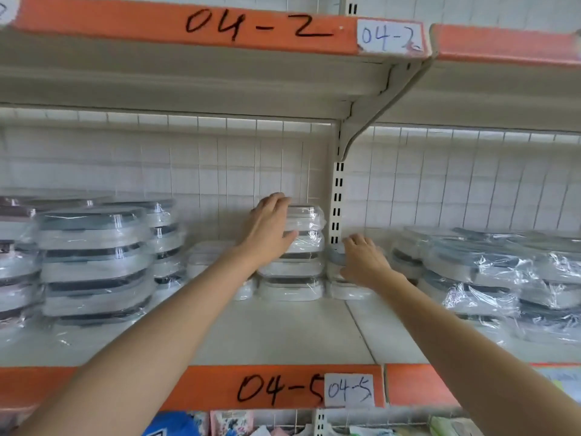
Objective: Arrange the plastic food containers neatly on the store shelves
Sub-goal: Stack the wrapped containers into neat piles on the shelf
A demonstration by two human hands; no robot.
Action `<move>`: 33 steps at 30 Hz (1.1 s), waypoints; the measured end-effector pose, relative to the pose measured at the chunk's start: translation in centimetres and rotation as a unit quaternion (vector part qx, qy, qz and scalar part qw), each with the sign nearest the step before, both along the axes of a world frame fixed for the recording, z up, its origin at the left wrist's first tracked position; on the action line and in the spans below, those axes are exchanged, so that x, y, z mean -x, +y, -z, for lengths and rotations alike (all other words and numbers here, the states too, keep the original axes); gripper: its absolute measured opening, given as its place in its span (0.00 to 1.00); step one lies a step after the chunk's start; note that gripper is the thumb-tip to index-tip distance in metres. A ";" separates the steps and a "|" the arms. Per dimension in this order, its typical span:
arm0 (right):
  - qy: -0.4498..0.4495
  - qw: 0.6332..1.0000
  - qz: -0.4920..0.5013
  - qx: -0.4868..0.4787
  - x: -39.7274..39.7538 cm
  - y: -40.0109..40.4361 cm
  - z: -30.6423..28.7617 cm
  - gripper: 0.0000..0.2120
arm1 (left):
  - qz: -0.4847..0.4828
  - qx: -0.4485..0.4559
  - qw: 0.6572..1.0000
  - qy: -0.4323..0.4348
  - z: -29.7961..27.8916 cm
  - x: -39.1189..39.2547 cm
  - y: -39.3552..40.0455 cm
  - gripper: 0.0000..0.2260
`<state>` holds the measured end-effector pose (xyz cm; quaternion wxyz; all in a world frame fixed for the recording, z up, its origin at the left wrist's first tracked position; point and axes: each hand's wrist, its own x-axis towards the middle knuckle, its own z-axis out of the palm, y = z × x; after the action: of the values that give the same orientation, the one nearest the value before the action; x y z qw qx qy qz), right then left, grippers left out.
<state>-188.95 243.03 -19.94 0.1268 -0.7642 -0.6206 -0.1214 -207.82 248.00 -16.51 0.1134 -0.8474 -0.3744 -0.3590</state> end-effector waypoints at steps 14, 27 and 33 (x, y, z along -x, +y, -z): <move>-0.159 0.980 -0.048 0.108 -2.7 2.1 -2.1 0.13 | -0.154 0.012 0.988 0.026 -3.5 -1.0 0.9 0.27; -0.169 0.979 -0.039 0.104 -2.6 1.7 -1.9 0.19 | -0.198 0.097 0.975 0.034 0.9 8.8 1.5 0.27; -0.154 0.982 -0.031 0.107 -2.5 1.5 -1.9 0.23 | -0.185 0.087 0.972 0.116 0.7 8.7 2.9 0.26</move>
<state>-186.42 244.52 -17.99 -0.0491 -0.7261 -0.6653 -0.1663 -216.52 250.86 -17.20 0.1462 -0.8059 -0.5390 -0.1965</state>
